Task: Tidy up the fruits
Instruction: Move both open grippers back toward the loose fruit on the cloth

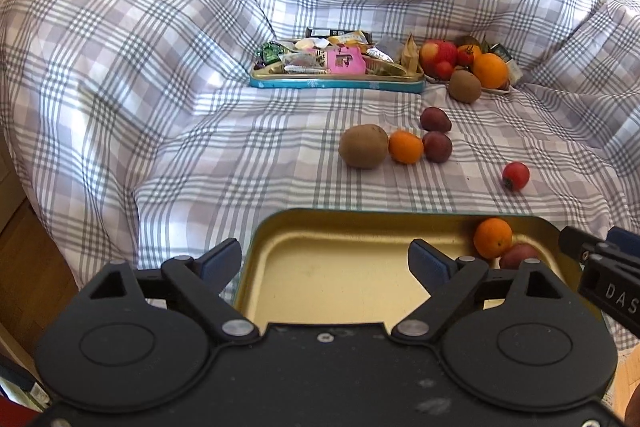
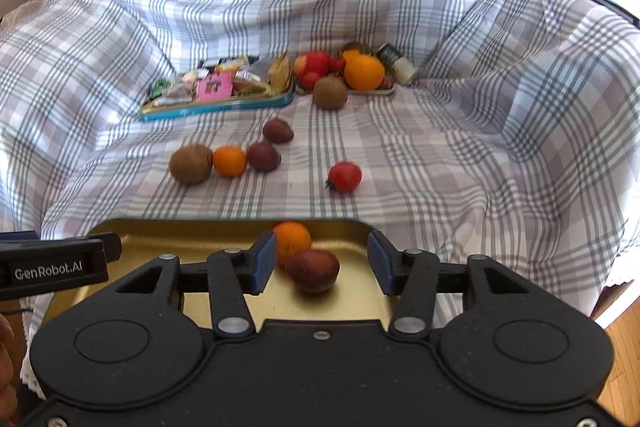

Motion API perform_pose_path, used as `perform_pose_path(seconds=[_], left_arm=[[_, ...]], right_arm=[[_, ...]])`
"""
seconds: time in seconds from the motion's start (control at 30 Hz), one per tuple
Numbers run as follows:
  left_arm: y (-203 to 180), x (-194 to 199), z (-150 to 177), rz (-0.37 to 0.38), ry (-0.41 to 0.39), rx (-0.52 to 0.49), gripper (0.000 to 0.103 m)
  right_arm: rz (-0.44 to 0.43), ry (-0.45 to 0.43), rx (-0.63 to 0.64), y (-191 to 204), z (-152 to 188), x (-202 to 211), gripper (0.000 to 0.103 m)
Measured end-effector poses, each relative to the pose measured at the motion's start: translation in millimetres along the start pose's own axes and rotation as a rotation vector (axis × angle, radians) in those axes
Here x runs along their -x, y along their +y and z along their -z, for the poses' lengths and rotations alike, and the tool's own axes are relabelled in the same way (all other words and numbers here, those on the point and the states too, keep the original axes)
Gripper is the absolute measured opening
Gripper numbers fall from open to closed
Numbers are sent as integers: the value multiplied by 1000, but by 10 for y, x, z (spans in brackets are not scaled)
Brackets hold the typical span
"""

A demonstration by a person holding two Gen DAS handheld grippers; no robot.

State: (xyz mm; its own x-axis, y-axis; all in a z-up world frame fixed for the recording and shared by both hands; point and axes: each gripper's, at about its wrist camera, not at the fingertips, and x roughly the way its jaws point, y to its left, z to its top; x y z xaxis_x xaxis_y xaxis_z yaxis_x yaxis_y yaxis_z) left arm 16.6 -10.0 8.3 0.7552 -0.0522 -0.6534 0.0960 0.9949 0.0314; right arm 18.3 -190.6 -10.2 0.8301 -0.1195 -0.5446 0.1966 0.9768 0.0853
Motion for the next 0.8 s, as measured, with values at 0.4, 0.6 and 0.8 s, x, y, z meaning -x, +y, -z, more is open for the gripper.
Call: perform_pose_path(seconds=[0.4, 0.6, 0.8], left_arm=[[-116, -268, -232, 8, 40, -50, 95], [-149, -456, -405, 21, 66, -73, 95], [-164, -664, -610, 25, 91, -71, 94]], right_arm=[[43, 80, -15, -101, -117, -280, 57], [53, 137, -35, -170, -163, -448, 57], [60, 177, -60, -241, -304, -658, 57]])
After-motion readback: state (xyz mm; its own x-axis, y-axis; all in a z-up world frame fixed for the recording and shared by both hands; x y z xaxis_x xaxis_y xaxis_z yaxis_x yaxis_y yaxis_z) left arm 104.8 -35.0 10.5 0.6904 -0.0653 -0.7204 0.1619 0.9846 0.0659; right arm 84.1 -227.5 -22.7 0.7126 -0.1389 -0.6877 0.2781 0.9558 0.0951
